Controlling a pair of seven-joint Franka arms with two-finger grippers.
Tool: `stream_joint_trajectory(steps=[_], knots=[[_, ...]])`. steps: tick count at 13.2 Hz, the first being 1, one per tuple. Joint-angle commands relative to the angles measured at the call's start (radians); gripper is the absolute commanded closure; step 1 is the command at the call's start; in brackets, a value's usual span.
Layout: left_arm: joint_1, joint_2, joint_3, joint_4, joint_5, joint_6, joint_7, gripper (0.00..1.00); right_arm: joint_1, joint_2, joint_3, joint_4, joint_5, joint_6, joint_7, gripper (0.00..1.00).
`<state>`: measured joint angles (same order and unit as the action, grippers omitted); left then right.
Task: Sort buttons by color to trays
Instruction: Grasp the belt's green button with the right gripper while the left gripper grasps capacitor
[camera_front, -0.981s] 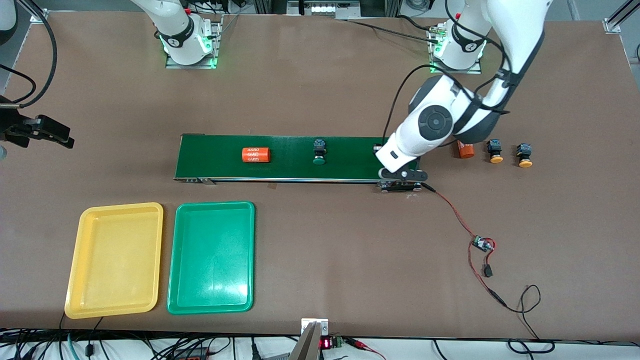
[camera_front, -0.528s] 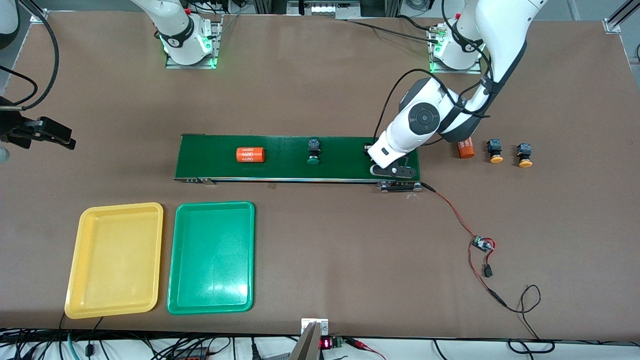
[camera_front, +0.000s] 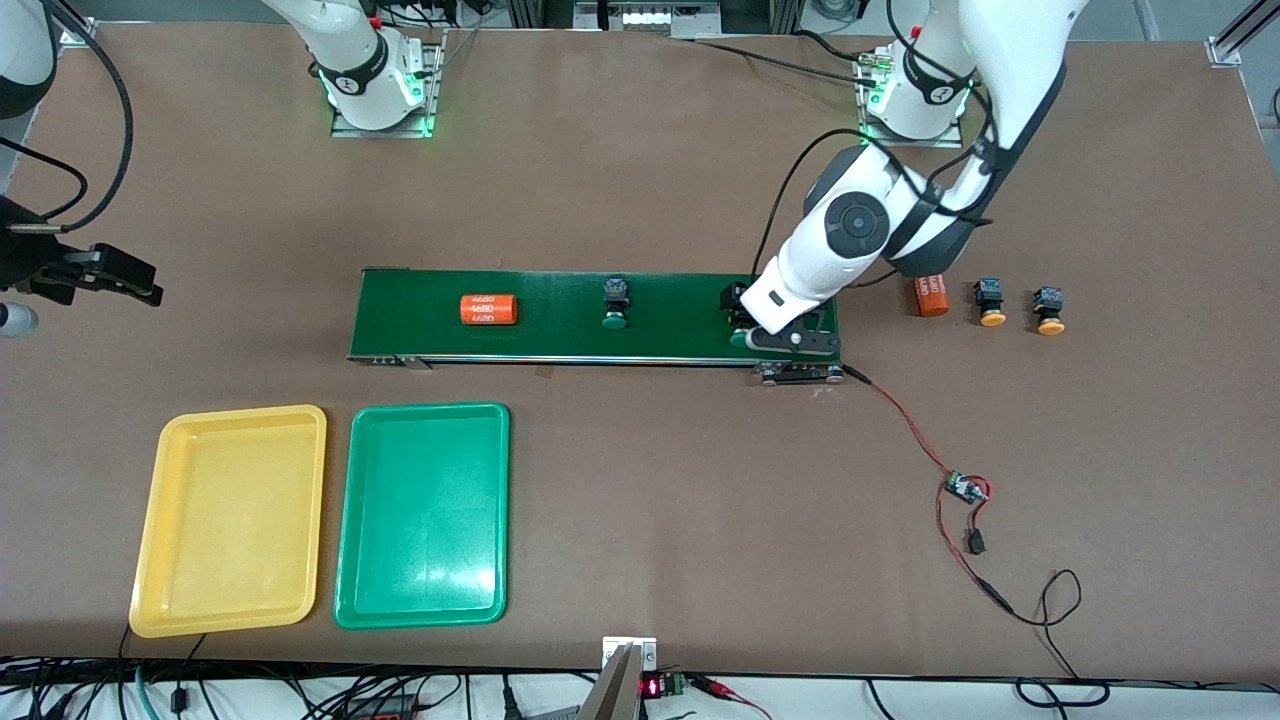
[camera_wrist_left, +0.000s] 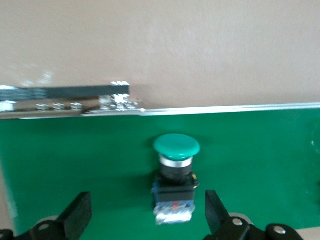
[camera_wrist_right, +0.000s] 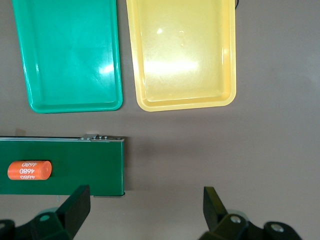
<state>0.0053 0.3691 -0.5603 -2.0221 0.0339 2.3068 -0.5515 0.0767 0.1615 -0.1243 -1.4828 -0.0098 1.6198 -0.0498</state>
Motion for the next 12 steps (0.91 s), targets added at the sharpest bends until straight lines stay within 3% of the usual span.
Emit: stream_joint_trajectory(steps=[1, 4, 8, 12], knots=[[0.038, -0.105, 0.028, 0.037, 0.004, -0.156, 0.007, 0.0, -0.002, 0.004, 0.002, -0.001, -0.002, 0.009, -0.015, 0.0], [0.064, -0.122, 0.158, 0.039, 0.007, -0.223, 0.018, 0.0, 0.012, 0.021, 0.003, -0.007, 0.01, 0.011, 0.002, 0.0], [0.064, -0.133, 0.354, 0.002, 0.008, -0.325, 0.371, 0.0, 0.066, 0.052, 0.003, -0.022, 0.011, 0.02, 0.005, 0.0], [0.067, -0.136, 0.436, -0.108, 0.008, -0.353, 0.479, 0.0, 0.127, 0.041, 0.017, -0.143, 0.019, 0.135, 0.018, 0.0]])
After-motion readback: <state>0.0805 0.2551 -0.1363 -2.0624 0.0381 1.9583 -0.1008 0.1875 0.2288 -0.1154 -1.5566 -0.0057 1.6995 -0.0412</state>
